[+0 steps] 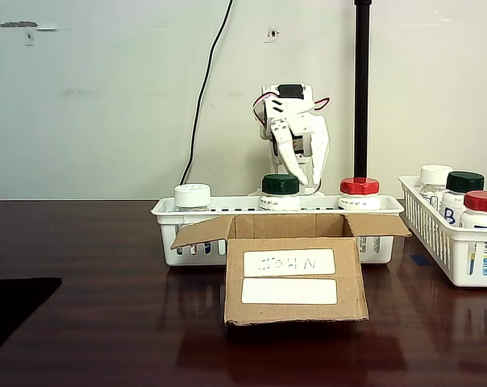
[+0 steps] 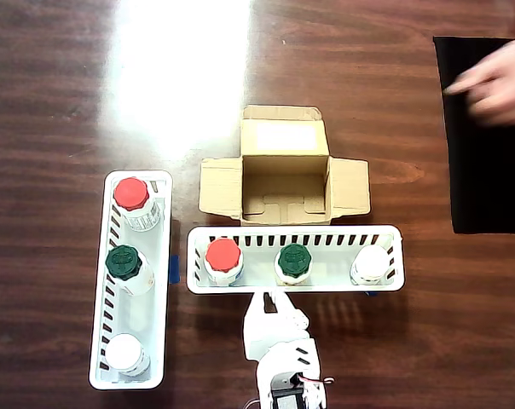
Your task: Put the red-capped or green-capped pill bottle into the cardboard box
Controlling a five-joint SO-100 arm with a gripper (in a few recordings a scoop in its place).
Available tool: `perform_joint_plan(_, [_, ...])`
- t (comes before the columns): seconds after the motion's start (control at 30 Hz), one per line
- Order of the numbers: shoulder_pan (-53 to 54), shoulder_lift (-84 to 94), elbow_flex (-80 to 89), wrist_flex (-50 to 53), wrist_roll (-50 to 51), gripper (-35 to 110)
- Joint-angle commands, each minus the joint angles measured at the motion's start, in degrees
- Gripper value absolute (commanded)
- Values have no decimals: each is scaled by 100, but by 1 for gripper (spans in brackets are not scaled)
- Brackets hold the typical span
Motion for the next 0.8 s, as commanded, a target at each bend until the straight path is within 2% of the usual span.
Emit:
perform_joint_plan(0.0, [-149, 501, -457, -167, -598, 2])
perform_joint_plan(0.23, [-1213, 492, -1854, 1081, -1283, 3])
perform_joint_plan(0.33, [-1740, 483, -2074, 1028, -1538, 13])
perform_joint_plan(0.53, [-2593, -149, -1863, -422, -1688, 47])
perform_joint_plan(0.77, [-3463, -2320, -2004, -2936, -1811, 71])
